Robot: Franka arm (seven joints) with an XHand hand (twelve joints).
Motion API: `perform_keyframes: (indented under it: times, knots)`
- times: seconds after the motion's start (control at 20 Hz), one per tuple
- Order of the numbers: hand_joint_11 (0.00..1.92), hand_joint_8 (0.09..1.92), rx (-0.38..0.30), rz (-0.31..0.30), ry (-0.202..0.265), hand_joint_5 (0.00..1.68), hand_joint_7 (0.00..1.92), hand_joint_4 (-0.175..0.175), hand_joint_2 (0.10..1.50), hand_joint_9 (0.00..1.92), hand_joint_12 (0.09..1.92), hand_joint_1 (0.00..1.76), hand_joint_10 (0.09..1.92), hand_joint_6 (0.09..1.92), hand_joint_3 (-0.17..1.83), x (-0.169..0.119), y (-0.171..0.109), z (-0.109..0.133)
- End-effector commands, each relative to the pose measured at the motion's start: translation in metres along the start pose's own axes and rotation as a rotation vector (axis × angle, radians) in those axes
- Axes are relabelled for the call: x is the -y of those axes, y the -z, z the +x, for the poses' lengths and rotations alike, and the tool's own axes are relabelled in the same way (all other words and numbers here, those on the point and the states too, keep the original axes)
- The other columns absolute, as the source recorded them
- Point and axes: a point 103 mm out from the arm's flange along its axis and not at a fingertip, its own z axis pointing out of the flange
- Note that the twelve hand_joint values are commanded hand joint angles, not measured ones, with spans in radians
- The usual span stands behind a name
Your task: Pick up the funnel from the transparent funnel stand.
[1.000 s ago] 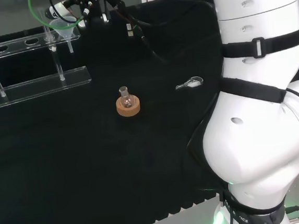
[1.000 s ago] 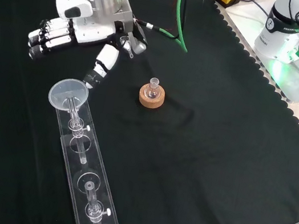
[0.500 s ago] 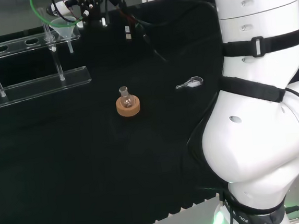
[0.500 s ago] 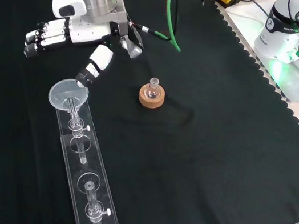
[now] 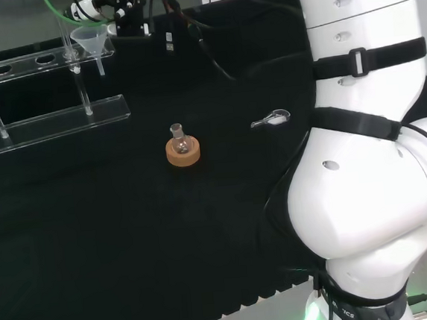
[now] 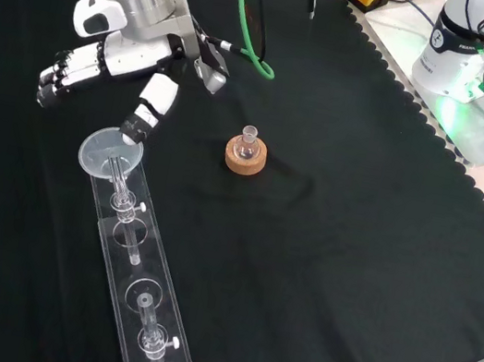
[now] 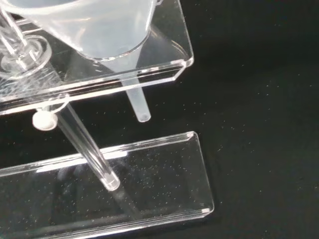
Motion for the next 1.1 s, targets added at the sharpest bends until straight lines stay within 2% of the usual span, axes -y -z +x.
perform_keyframes:
  times: [0.05, 0.75, 0.95, 1.0, 1.1]
  knots:
    - [0.00, 0.09, 0.016, 0.074, 0.049, 0.00, 0.00, 0.083, 0.81, 0.00, 0.87, 0.11, 0.09, 0.09, 0.01, 0.004, -0.018, 0.011]
    - [0.00, 0.09, 0.090, 0.124, 0.061, 0.00, 0.00, 0.083, 0.81, 0.00, 0.90, 0.10, 0.09, 0.09, 0.01, 0.002, -0.046, 0.023]
    - [0.01, 0.09, 0.110, 0.091, 0.055, 0.00, 0.00, 0.059, 0.81, 0.05, 1.41, 0.08, 0.09, 0.09, 0.01, 0.000, -0.051, 0.021]
    - [0.06, 0.09, 0.116, 0.078, 0.054, 0.00, 0.00, 0.050, 0.81, 0.05, 1.50, 0.08, 0.16, 0.09, 0.01, -0.001, -0.052, 0.020]
    - [0.19, 0.09, 0.132, 0.042, 0.054, 0.00, 0.00, 0.038, 0.81, 0.02, 1.56, 0.07, 0.57, 0.09, 0.01, -0.004, -0.052, 0.020]
